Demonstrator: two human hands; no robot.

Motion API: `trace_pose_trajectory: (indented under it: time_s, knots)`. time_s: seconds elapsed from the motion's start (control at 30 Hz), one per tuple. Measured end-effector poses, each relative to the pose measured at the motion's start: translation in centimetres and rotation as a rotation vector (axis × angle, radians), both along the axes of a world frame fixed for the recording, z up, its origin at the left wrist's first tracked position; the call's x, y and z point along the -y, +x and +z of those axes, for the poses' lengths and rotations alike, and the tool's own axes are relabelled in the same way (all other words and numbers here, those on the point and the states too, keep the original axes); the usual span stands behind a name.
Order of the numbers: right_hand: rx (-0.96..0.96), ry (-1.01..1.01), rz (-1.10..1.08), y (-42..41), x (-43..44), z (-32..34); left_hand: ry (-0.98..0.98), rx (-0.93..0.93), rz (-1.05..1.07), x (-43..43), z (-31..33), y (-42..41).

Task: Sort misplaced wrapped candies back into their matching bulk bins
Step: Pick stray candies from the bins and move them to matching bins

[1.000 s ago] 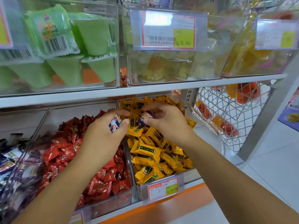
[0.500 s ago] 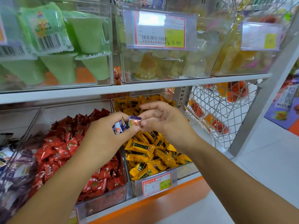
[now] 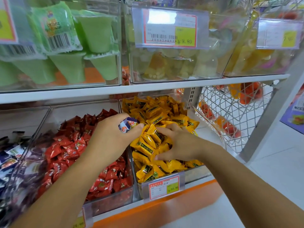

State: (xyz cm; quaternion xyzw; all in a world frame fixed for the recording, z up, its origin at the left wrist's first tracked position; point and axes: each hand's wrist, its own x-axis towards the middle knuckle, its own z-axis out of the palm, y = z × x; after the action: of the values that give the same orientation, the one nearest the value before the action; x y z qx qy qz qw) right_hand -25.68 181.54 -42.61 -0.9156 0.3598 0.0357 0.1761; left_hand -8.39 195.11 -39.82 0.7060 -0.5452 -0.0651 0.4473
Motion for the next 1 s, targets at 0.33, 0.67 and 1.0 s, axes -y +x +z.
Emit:
trace_pose_trajectory:
  time_s: [0.33,0.67,1.0]
  knots:
    - [0.493,-0.153,-0.157,0.4,3.1,-0.6,0.017,0.055,0.018,0.3,-0.8,-0.1]
    - [0.514,-0.204,-0.255,-1.7,5.2,2.7,0.056,0.098,0.029,0.5,-1.0,0.4]
    - [0.039,-0.162,0.105,0.2,-0.6,5.1,0.059,0.154,-0.007,0.5,-1.3,0.8]
